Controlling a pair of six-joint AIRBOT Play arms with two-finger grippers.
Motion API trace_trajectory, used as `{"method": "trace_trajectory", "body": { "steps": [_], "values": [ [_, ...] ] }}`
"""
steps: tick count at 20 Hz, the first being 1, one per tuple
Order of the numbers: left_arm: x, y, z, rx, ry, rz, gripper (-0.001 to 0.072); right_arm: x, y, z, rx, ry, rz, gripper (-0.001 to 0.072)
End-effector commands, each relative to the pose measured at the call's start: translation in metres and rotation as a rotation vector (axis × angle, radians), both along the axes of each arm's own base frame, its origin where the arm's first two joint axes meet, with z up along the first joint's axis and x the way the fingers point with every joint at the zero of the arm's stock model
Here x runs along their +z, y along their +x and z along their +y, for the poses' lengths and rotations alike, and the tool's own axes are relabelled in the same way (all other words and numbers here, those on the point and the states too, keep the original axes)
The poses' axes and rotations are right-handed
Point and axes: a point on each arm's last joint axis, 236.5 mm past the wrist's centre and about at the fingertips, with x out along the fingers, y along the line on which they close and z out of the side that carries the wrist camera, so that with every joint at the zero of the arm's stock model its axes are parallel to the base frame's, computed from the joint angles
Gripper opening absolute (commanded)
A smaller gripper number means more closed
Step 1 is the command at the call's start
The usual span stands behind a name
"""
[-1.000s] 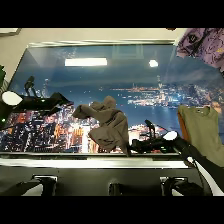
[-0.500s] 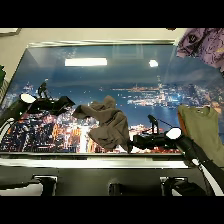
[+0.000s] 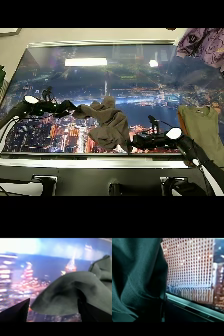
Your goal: Fold the clothes and pants, and hang the long-sleeved shirts on hangers.
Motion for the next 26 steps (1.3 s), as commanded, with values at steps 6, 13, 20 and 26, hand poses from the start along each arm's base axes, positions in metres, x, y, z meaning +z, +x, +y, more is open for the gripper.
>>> {"method": "trace_trajectory", "body": {
  "steps": [6, 13, 20, 26],
  "values": [
    [-0.029, -0.013, -0.021, -0.055, -0.036, 0.072, 0.0389, 0.004, 0.002, 0.001, -0.013, 0.007, -0.001, 0.0035],
    [0.039, 0.021, -0.022, -0.124, -0.047, -0.077, 0.0014, 0.056, 0.049, -0.014, 0.014, -0.088, -0.231, 0.0034],
    [0.321, 0.076, 0.076, 0.03, 0.397, -0.646, 0.0013, 0.314, 0.174, -0.112, -0.123, -0.564, -0.909, 0.0035],
    [0.556, -0.049, 0.119, 0.329, 0.589, -1.089, 0.0015, 0.544, 0.095, -0.146, -0.296, -0.574, -1.403, 0.0035]
  ]
}}
